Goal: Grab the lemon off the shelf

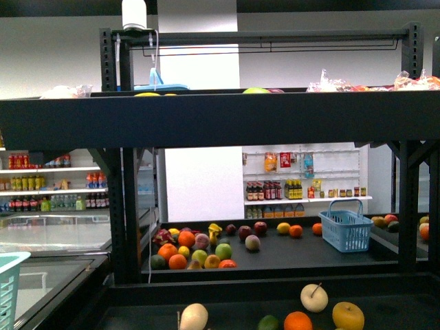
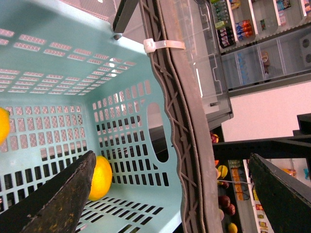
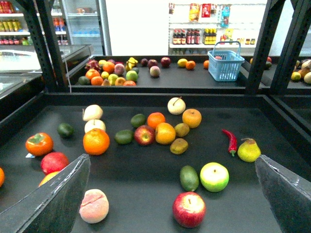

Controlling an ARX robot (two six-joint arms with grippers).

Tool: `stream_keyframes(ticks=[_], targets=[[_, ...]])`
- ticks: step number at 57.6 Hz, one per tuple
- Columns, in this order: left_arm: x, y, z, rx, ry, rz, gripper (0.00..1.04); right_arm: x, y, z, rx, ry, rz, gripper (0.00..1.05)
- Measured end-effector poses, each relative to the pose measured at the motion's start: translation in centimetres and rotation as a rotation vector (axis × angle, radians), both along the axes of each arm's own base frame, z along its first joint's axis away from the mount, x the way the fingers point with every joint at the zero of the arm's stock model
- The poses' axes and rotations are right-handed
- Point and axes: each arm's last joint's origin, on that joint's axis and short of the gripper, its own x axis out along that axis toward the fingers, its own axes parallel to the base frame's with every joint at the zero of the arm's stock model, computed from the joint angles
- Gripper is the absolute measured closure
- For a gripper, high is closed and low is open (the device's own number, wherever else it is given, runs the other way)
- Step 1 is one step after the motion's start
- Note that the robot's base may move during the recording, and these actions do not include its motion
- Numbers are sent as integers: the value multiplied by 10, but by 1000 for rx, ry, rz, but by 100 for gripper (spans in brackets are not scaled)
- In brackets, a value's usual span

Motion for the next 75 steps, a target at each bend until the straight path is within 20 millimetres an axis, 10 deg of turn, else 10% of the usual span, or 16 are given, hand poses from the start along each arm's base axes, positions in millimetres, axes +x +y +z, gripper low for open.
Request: stream_keyframes(ticks=[7, 27, 36, 53, 75], targets=[[-25, -13, 20, 120, 49, 4, 8, 0, 0, 0, 0, 0, 0, 2], [-137, -130, 55, 827, 21, -349, 17, 0, 0, 0, 0, 0, 0, 2], [-193, -175, 2, 1071, -29, -650, 47, 0, 0, 0, 0, 0, 0, 2], [-230, -177, -67, 1123, -11, -645, 101, 0, 0, 0, 0, 0, 0, 2], [-237, -177, -101, 1129, -8, -647, 102, 0, 0, 0, 0, 0, 0, 2]])
